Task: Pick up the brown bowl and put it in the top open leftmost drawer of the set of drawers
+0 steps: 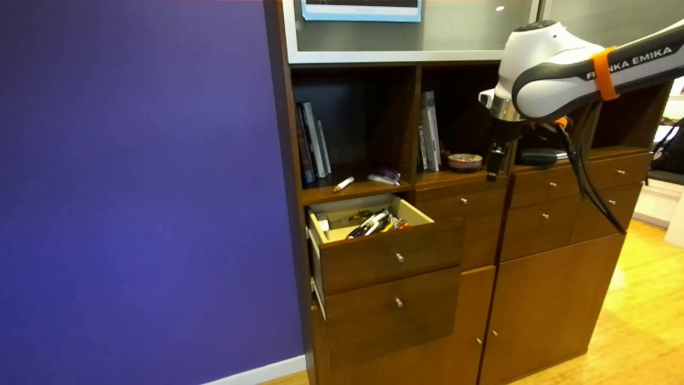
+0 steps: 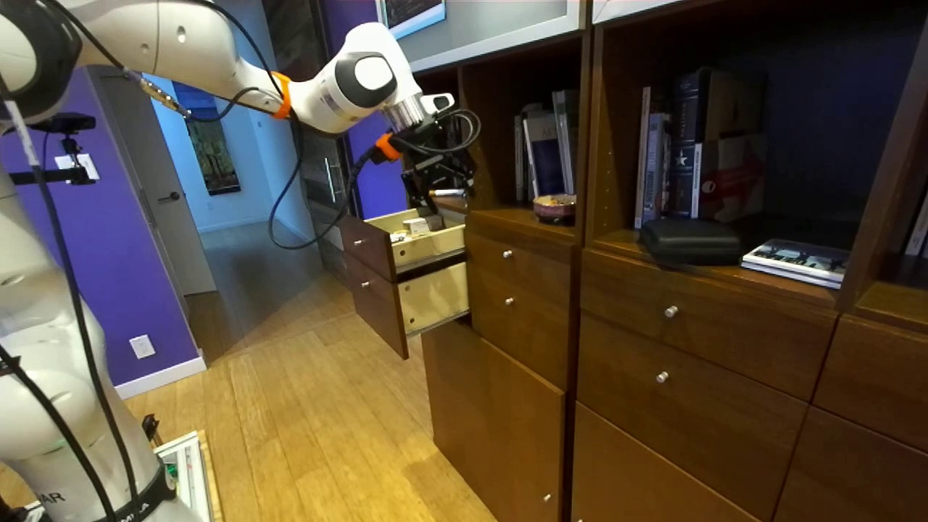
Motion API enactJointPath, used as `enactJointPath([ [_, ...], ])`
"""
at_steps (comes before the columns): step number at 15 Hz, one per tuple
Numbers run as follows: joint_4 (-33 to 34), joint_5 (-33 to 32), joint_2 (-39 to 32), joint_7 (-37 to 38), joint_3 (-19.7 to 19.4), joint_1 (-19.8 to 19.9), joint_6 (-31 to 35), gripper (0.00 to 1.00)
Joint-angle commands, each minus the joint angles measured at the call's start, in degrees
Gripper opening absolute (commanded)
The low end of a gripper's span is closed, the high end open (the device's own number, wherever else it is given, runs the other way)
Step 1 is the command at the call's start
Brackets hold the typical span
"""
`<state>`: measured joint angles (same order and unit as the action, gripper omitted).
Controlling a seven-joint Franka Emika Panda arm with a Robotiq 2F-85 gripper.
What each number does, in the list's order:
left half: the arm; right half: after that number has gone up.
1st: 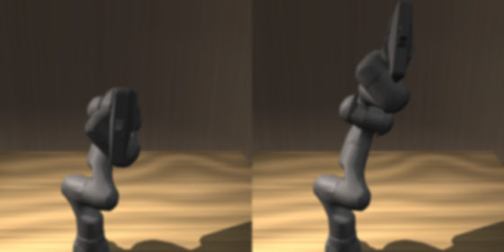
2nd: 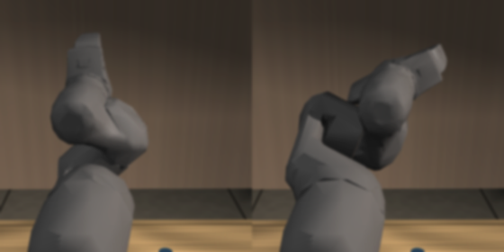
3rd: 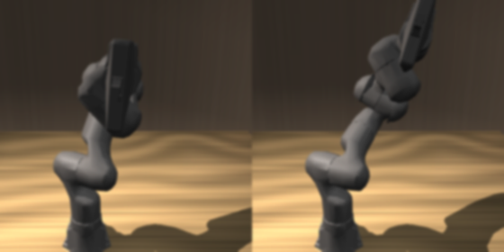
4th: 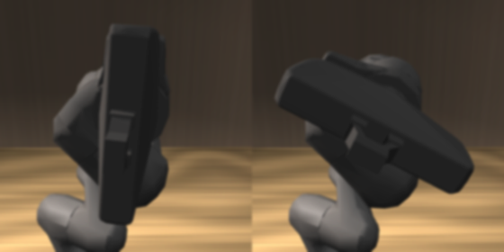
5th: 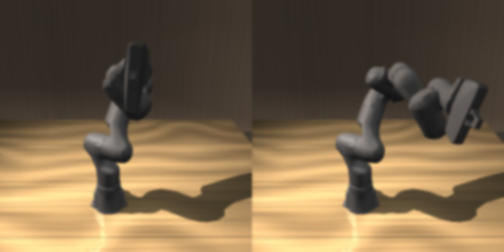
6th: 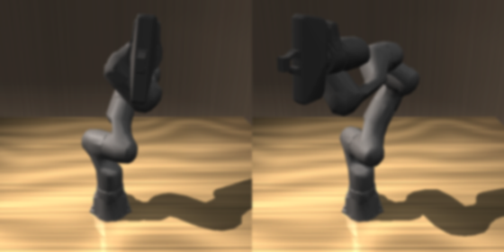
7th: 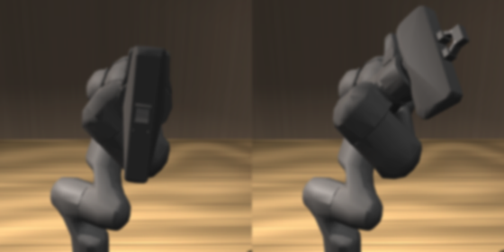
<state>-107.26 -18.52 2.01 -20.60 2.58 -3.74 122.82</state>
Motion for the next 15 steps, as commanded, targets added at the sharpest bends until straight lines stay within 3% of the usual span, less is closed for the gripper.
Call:
enactJointPath([
  [1,2.8,0.6,-5.0,-3.8,-1.0,1.3,7.5,1.0],
  [8,6.1,1.6,-11.3,-10.9,-1.1,3.4,19.2,1.0],
  [15,10.3,5.1,-15.0,-15.5,-0.4,4.8,22.6,1.0],
])
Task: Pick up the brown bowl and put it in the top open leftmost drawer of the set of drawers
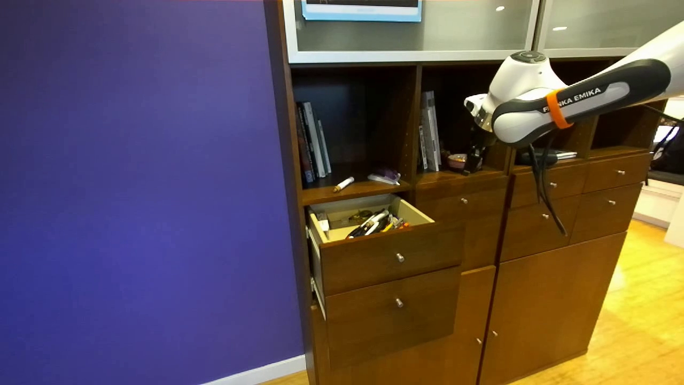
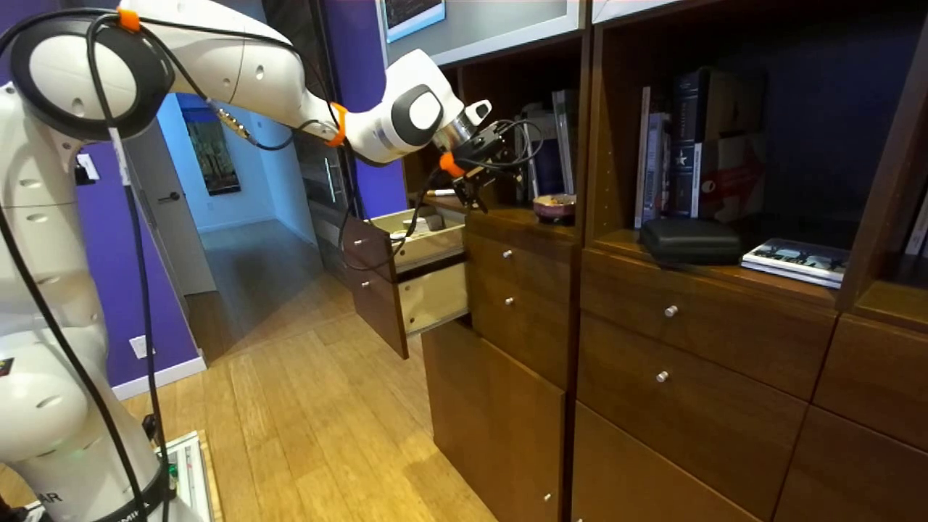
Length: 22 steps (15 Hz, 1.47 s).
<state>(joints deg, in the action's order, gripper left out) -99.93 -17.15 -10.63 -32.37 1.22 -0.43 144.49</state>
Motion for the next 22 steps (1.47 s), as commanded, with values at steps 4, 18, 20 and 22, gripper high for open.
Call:
enactJointPath([
  [4,5.6,8.4,-4.6,-5.9,1.4,2.8,1.4,1.0],
  [18,10.1,27.5,-8.7,-9.3,5.1,7.8,0.3,1.0],
  [20,10.2,28.5,-8.8,-8.6,5.1,8.0,-0.7,1.0],
  [22,10.4,30.0,-8.9,-8.7,5.4,8.4,-2.1,1.0],
])
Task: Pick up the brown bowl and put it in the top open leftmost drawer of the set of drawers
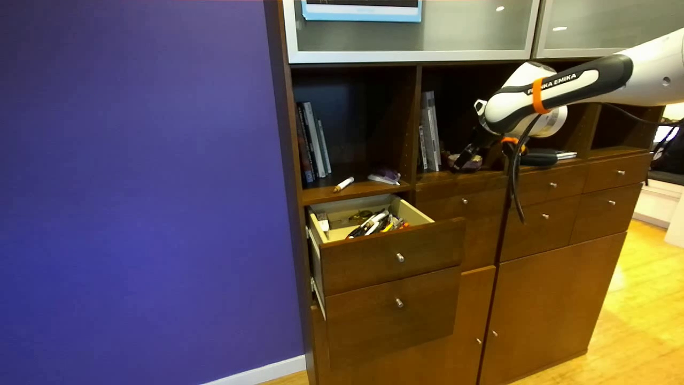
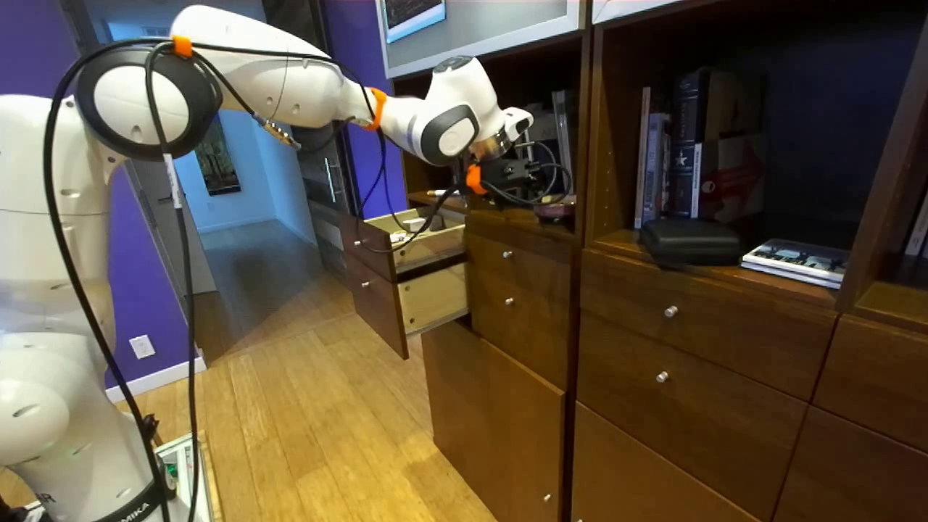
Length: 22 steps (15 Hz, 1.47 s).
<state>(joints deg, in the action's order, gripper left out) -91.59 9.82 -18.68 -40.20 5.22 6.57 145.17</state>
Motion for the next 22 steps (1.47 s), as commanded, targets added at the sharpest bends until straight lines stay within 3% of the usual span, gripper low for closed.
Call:
enactJointPath([
  [1,2.3,3.8,-0.9,-0.7,1.5,1.5,-3.8,1.0],
  [10,4.4,8.0,-0.8,-0.9,1.4,1.4,-10.0,1.0],
  [18,5.5,6.1,-0.5,1.4,0.3,0.7,-15.1,1.0],
  [22,5.6,6.2,-1.0,-0.7,0.3,0.7,-12.9,1.0],
])
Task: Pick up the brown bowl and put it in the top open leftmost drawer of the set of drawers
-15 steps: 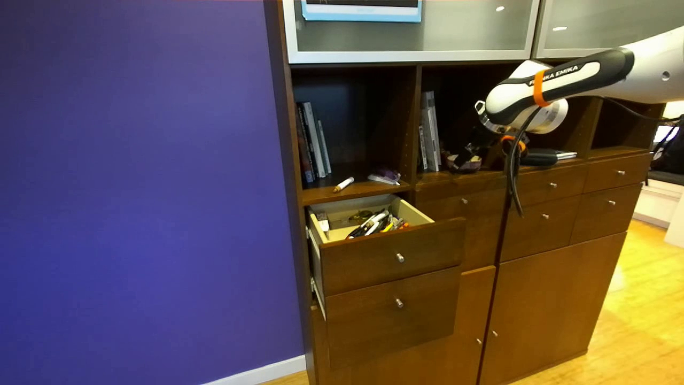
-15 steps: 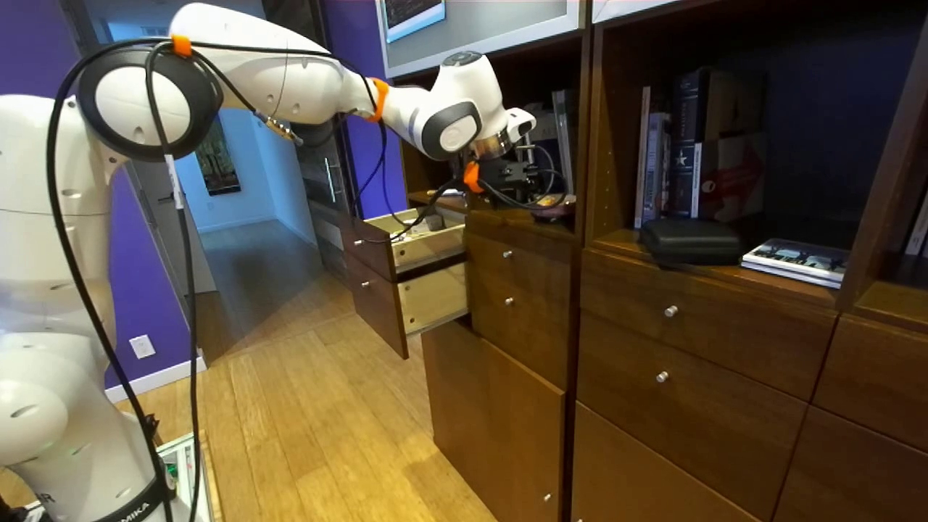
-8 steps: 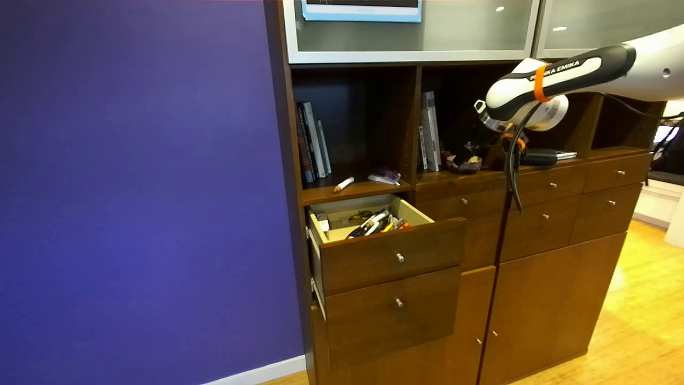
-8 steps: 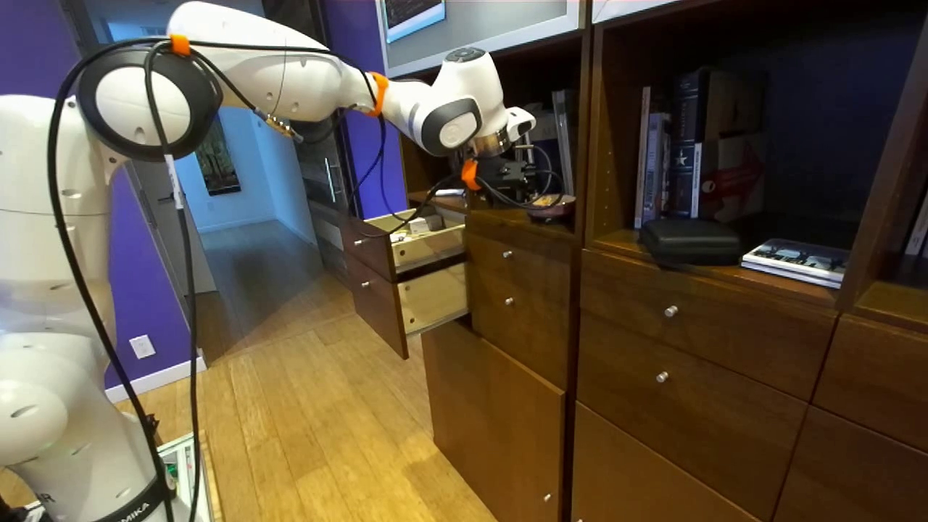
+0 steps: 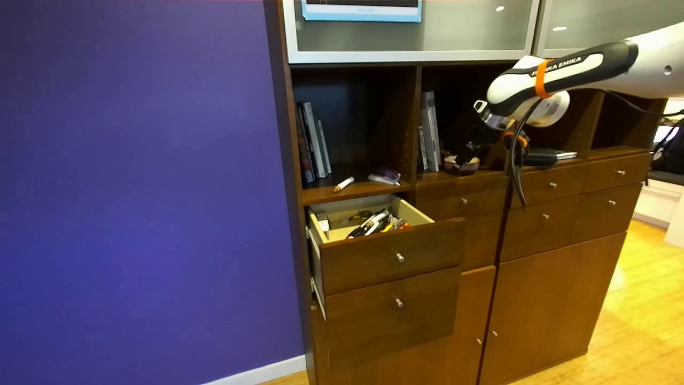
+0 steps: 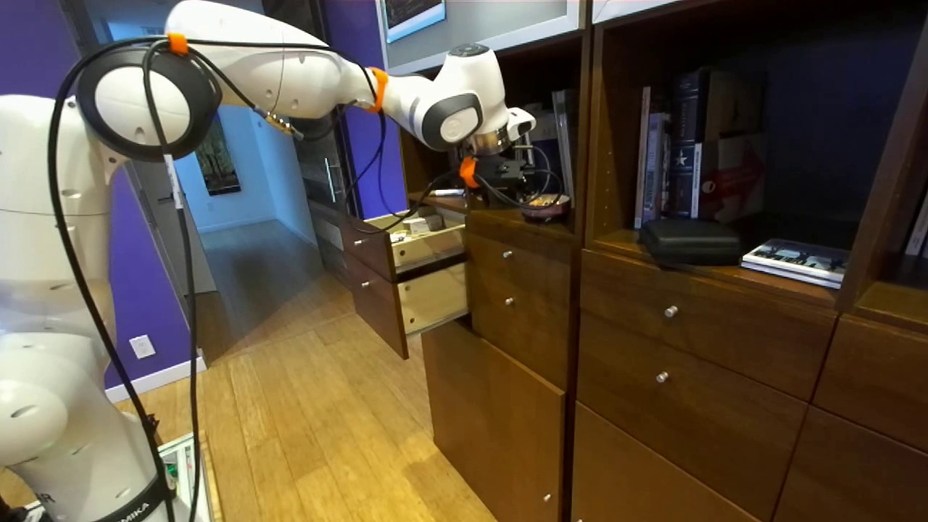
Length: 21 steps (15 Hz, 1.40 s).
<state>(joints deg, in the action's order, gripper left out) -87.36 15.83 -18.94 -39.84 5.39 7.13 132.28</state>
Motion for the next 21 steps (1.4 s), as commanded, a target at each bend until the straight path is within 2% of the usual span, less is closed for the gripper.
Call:
enactJointPath([
  [1,1.4,0.1,-0.9,-1.4,0.1,0.2,0.4,1.0],
  [7,2.2,-1.4,-1.9,-2.6,-0.1,0.0,2.4,1.0],
  [8,2.3,-1.4,-2.0,-2.4,-0.1,0.0,2.5,0.94],
  [9,2.5,-1.4,-2.2,-2.6,-0.1,0.0,2.6,0.74],
  [17,4.4,-1.9,-3.0,-2.5,-0.3,0.1,2.2,0.16],
  [18,4.5,-2.0,-3.1,-2.4,-0.4,0.1,2.2,0.1],
  [19,4.5,-2.2,-3.2,-2.4,-0.5,0.1,2.2,0.1],
  [21,4.4,-2.6,-3.3,-2.4,-0.6,0.1,2.3,0.18],
])
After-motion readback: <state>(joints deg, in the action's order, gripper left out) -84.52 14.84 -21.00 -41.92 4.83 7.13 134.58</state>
